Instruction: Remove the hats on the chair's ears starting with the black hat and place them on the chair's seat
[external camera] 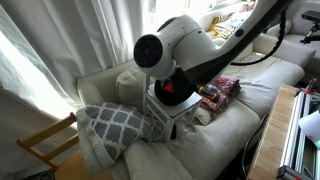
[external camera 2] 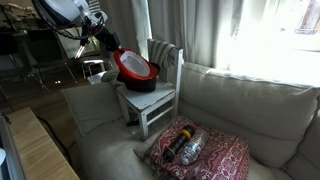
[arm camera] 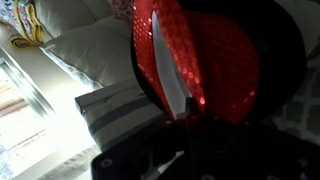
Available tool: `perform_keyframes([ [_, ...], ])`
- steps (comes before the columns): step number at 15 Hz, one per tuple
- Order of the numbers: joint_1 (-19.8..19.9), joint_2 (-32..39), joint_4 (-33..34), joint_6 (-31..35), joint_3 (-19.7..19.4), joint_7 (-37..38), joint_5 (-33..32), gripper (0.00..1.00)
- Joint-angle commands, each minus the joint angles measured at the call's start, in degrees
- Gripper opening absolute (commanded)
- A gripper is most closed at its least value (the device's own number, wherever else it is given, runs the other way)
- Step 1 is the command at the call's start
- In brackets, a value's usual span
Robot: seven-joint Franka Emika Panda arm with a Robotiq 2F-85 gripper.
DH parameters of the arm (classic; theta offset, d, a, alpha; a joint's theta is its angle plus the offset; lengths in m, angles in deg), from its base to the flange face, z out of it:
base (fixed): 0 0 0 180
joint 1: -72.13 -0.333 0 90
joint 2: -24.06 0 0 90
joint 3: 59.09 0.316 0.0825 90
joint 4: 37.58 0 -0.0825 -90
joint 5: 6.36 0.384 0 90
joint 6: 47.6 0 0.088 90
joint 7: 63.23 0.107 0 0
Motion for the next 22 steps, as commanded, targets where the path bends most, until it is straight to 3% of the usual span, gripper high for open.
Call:
perform_keyframes([
  [1, -0.6, 1.6, 0.0, 4.6, -0.7, 0.5, -1.0, 0.01],
  [5, -0.8, 2.5, -0.6, 5.7, -1.1, -1.7, -2.3, 0.01],
  [9, 0.1, 3.4, -0.9, 6.5, -0.4, -6.3, 0.7, 0.01],
  [10, 0.7, 3.4, -0.8, 7.1, 0.0, -7.6, 2.8, 0.18],
  [11, 0.9, 3.5, -0.6, 7.5, 0.0, -8.1, 4.3, 0.29],
  [20, 1.9, 2.1, 1.1, 13.6, -1.5, -16.9, 21.7, 0.96],
  [22, 1.8, 0.9, 1.6, 14.0, -2.2, -18.5, 25.1, 1.0],
])
